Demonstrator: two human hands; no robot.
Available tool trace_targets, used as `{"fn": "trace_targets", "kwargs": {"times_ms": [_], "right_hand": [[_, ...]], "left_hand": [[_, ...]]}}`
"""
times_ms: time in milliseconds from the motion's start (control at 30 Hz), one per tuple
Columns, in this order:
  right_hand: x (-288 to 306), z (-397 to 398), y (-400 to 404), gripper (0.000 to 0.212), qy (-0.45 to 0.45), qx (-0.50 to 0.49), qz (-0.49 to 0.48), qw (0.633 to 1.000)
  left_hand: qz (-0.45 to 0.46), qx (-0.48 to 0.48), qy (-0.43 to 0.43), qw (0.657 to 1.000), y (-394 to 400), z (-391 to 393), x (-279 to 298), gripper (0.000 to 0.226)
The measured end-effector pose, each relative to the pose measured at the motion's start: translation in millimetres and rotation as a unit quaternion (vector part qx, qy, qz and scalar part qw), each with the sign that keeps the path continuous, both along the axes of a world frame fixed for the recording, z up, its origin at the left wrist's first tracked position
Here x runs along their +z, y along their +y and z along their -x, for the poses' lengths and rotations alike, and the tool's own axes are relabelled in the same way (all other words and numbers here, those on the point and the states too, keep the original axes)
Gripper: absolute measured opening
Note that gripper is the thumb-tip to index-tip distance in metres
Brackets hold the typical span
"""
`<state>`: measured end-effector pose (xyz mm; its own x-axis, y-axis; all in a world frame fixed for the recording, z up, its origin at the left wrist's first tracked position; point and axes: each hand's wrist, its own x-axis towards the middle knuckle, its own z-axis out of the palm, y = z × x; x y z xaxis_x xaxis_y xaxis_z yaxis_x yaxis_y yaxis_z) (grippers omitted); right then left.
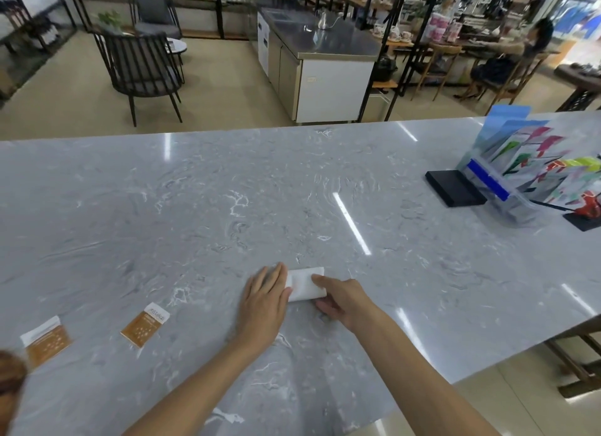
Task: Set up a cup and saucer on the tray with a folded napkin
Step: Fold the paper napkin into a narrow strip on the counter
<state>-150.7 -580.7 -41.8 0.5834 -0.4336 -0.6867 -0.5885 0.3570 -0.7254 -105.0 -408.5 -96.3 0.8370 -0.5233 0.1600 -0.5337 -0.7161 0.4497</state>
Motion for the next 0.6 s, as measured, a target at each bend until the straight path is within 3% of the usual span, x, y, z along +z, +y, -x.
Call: {"fn": "trace_targets", "kwargs": {"times_ms": [167, 333, 500, 600], "right_hand": [[13, 6, 13, 0.019, -0.046, -0.025, -0.015, 0.998], [31, 22, 25, 0.021, -0.118, -0.028, -0.010, 0.993], [50, 36, 33, 0.021, -0.182, -0.030, -0.047, 0.982], [56, 42, 38, 0.028, -0.200, -0.049, -0.041, 0.978]], "left_hand": [[0.074, 0.002, 0.029, 0.997, 5, -3, -6, 0.048], [0.199, 0.039, 0.122, 0.972, 7, 2, 11, 0.043], [0.344, 0.069, 0.250, 0.903, 8, 11, 39, 0.041], [0.468, 0.079, 0.338, 0.813, 6, 19, 54, 0.038]]}}
